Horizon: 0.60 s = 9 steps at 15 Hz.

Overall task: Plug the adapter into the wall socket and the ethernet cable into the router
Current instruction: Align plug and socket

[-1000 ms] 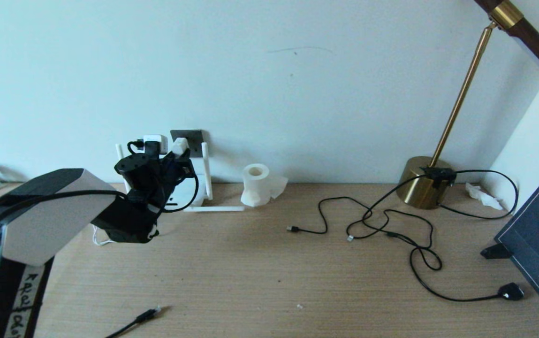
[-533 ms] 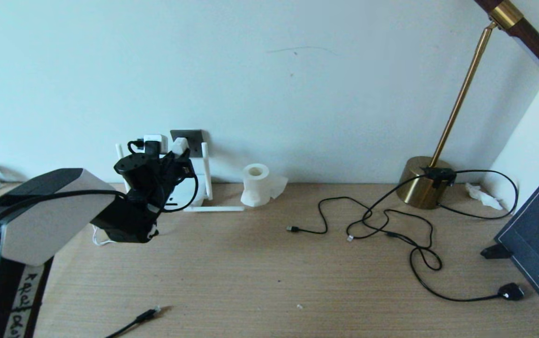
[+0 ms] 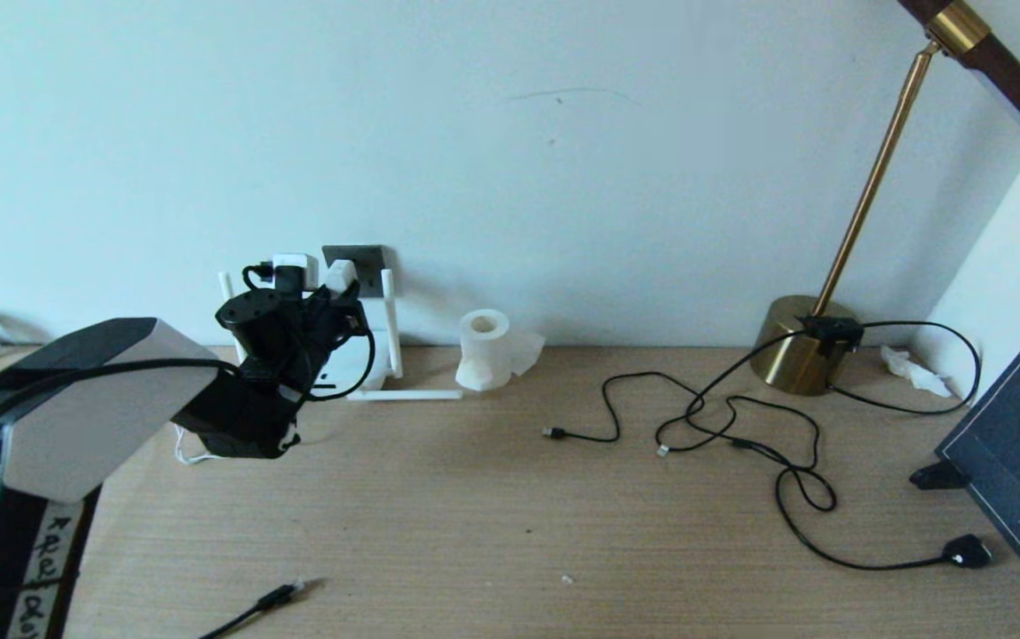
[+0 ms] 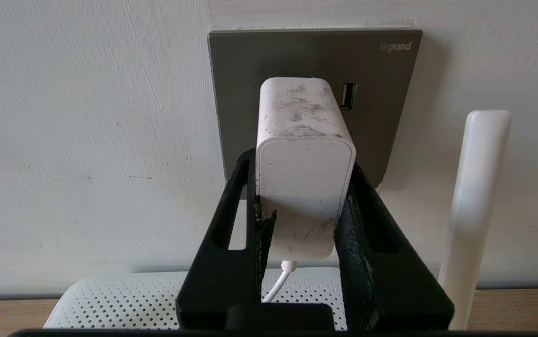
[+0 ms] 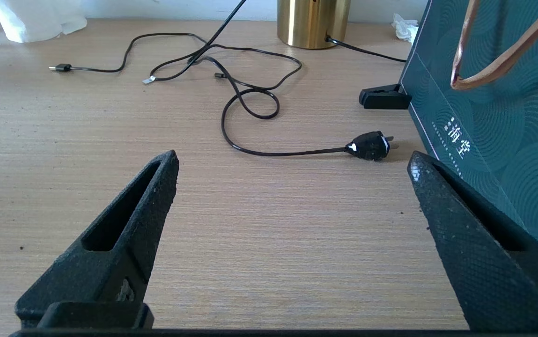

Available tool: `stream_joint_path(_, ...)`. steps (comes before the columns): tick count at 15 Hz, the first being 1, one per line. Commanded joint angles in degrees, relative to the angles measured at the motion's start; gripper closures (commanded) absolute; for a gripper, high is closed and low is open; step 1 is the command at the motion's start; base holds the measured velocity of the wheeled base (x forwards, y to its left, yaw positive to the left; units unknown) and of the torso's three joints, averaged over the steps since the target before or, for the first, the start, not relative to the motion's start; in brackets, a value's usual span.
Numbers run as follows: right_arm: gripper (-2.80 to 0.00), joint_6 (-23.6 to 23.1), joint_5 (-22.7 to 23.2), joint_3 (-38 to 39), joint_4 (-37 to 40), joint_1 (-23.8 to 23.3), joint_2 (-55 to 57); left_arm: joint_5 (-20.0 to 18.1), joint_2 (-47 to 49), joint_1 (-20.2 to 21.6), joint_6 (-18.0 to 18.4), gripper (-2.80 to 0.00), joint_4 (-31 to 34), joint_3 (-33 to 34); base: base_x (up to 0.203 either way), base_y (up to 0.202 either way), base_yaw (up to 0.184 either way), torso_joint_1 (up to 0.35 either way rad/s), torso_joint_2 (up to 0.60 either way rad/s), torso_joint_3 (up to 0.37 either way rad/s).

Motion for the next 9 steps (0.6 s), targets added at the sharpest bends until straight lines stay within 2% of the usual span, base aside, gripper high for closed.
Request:
stream_joint_path(1, -2.80, 0.0, 0.0, 0.1, 0.0, 0.0, 0.1, 0.0, 0.0, 0.0, 0.0, 0.00, -0.4, -0.1, 0.000, 0.000, 0.000, 0.000, 0.00, 0.000)
stream_joint_path(9, -2.80, 0.0, 0.0, 0.0, 0.0, 0.0, 0.0, 0.0, 0.1, 0.0, 0.1, 0.00, 0.7, -1.4, 0.000, 0.000, 0.000, 0.000, 0.00, 0.000)
